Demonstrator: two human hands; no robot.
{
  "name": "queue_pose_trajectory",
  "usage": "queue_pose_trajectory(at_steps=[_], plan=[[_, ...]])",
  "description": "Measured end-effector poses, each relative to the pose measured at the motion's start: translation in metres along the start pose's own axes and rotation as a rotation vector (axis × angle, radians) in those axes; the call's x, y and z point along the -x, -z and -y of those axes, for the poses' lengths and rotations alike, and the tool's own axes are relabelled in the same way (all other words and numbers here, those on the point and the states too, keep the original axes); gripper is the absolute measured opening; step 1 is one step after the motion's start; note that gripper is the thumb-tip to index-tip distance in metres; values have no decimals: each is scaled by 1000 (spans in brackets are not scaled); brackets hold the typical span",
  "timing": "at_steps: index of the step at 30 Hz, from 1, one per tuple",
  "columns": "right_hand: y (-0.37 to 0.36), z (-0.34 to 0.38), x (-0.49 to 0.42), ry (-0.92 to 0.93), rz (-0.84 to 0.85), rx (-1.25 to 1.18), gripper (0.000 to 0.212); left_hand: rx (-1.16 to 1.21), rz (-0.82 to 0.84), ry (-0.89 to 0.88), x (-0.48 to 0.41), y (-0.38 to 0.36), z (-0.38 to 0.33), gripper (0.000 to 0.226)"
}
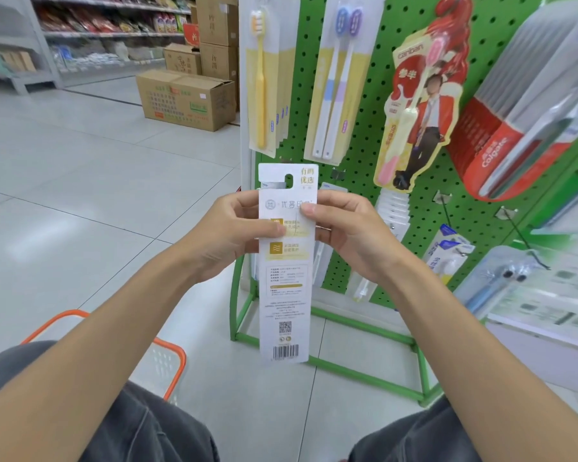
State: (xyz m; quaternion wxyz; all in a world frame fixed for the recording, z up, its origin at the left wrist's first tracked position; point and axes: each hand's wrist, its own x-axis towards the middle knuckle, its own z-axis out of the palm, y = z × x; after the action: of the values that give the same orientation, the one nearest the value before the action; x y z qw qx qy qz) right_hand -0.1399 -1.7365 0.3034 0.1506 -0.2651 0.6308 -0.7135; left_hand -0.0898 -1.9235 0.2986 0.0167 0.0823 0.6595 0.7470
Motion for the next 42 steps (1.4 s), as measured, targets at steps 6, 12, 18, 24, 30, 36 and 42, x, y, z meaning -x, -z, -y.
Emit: queue_pose_trajectory(at_steps=[6, 12, 18, 24, 30, 36, 42], plan=[[-2, -8, -1, -45, -14, -15, 17, -162, -117, -69, 1, -4, 0, 30], [-2, -17, -3, -98, -26, 5, 21, -285, -208, -121, -2, -5, 7, 35], [-3, -20, -3, -112, -28, 10, 22, -323, -193, -128, -2, -1, 9, 34], [-4, -17, -4, -141, -43, -221, 20, -51, 42, 68, -7, 16, 9, 47], [-4, -15, -9, -192, -159, -675, 14, -221, 213, 237, -13, 23, 33, 81], [1, -19, -8, -276, -267, -773, 25, -311, 275, 321, -17, 11, 50, 42], [7, -26, -9, -353, -361, -652, 32, -666, 19, 127, -33, 35, 70, 20]])
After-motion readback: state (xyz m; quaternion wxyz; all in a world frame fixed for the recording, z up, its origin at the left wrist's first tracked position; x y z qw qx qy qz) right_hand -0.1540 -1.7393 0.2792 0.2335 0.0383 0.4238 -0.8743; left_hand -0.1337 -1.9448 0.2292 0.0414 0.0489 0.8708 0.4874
